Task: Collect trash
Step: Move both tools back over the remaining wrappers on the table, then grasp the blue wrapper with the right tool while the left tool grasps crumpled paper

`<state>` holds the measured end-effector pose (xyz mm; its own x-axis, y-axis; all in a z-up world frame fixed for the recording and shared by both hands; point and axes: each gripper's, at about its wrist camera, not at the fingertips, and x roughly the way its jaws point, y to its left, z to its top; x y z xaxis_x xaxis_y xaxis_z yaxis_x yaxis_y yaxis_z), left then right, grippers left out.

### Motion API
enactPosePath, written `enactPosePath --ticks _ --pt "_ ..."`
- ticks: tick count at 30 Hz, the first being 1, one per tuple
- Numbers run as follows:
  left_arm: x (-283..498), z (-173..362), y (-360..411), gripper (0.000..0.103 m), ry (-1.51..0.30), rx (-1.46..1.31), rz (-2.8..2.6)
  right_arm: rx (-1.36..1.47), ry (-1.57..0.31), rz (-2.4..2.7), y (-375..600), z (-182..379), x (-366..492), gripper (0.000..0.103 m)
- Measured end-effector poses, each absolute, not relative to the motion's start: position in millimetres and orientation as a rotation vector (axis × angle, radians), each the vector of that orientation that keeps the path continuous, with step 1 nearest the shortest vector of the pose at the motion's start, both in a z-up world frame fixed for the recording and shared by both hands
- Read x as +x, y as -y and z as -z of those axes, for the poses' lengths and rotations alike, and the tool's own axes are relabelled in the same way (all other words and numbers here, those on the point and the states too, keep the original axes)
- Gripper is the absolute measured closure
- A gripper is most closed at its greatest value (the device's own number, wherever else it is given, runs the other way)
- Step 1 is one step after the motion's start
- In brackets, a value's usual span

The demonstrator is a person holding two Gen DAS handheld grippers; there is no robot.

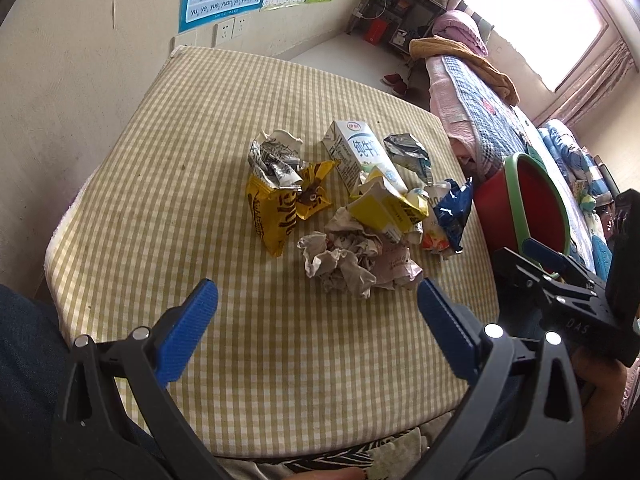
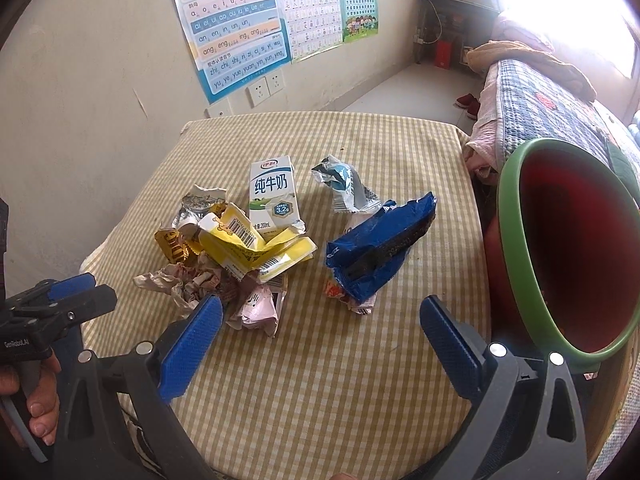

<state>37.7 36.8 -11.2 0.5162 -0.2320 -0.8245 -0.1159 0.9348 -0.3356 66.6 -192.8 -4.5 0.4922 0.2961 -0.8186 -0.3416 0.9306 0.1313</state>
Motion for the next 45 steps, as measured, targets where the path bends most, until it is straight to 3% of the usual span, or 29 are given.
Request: enactPosePath --ticks 16,22,29,33,37,45 --pt "72.0 54.1 -22.6 0.009 -1.141 -0.419 0.112 -0.002 -1.006 -0.357 202.8 17.1 100.6 0.007" --pt "81.6 68.7 -20.0 0.026 -1.178 -0.421 0.128 0.053 -1.055 -0.343 206.6 36.4 124.3 0.007" --pt "83.6 75.9 -15.7 0.06 -1.163 -0.417 0.186 0.136 -1.102 -0.296 219.4 57.9 144.1 0.007" --pt "84.5 73.6 -9.4 0.065 -1.135 -0.398 0.206 0.186 -1.111 -0.273 227.1 64.7 153.6 0.008" --pt "84.8 75.4 -14.9 0.066 -1.13 -0.423 0.2 0.197 -1.112 -0.253 229.6 68.7 161.1 0.022" --pt "76.4 69.7 -22.1 0.068 -1.11 -0.413 0.188 0.247 -1.152 -0.319 228.4 74.8 161.6 0.067"
